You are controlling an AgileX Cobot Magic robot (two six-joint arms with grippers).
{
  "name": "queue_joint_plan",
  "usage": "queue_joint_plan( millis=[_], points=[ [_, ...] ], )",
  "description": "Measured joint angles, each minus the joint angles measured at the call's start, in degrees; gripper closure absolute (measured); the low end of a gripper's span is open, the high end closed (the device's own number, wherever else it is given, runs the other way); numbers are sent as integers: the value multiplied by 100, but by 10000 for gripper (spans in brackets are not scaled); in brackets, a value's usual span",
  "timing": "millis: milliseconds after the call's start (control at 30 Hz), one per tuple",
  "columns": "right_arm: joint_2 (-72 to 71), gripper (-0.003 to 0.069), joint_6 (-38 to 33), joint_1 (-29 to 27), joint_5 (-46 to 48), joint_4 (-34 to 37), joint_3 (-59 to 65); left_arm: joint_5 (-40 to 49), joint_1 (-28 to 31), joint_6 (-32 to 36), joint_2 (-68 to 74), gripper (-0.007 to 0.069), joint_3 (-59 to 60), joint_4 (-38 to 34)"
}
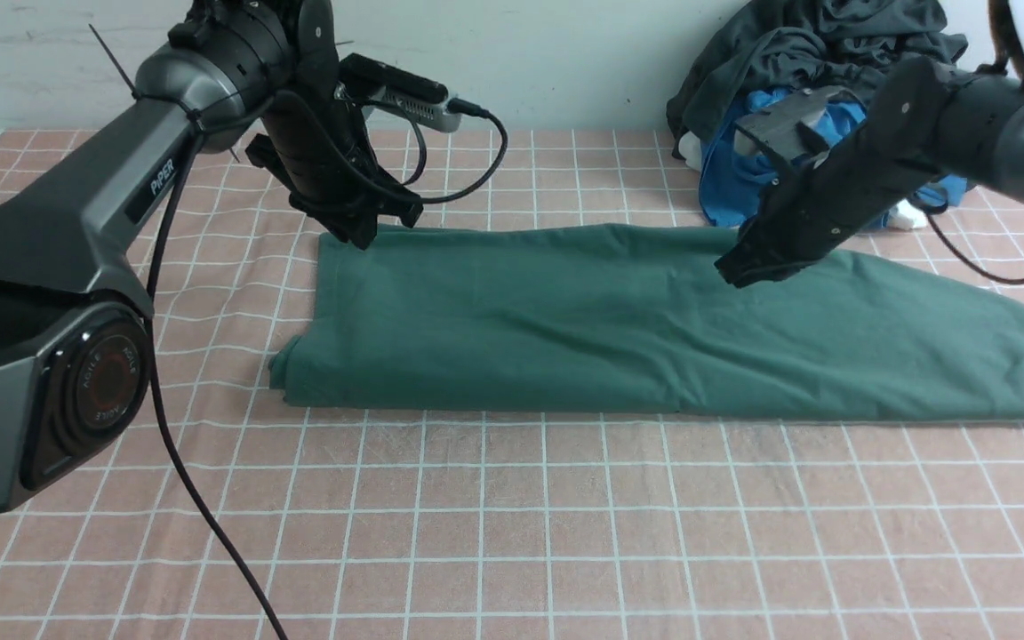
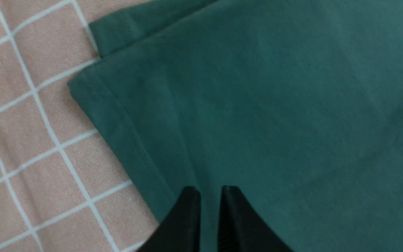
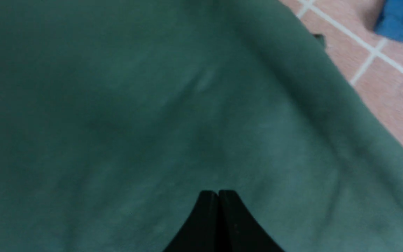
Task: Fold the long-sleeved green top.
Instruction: Use both arms to drag the lower edge of the fabric forward and fold it over the upper edge, then use the right arm to clamp the right edge of the fabric
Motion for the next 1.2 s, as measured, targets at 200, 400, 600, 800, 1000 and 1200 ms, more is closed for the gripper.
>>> queue_joint_plan(
  millis=[200,400,600,800,1000,1200],
  points=[
    [-106,655,2675,-874,446,-1898,0,28,73,27,-753,628,202,-76],
    [-978,557,3316,-1581,1468,-2231,329,15,73,288,-2347,628,1630,-730],
    [-1420,382,3338,-2020,1221,-2113,1216,-474,73,877,-3925,628,4269,-1605],
    [-1296,185,3347,-2481,337,-1829,2152,-1526,73,1301,-5504,628,6468,-2315],
    [-807,214,3160,-2532,-33,-1229,2164,-1659,73,1462,-6334,628,7060,-2082],
    [-746,456,2760,-2534,-40,-1114,2159,-1299,73,1190,-6881,628,7295,-1380]
  ],
)
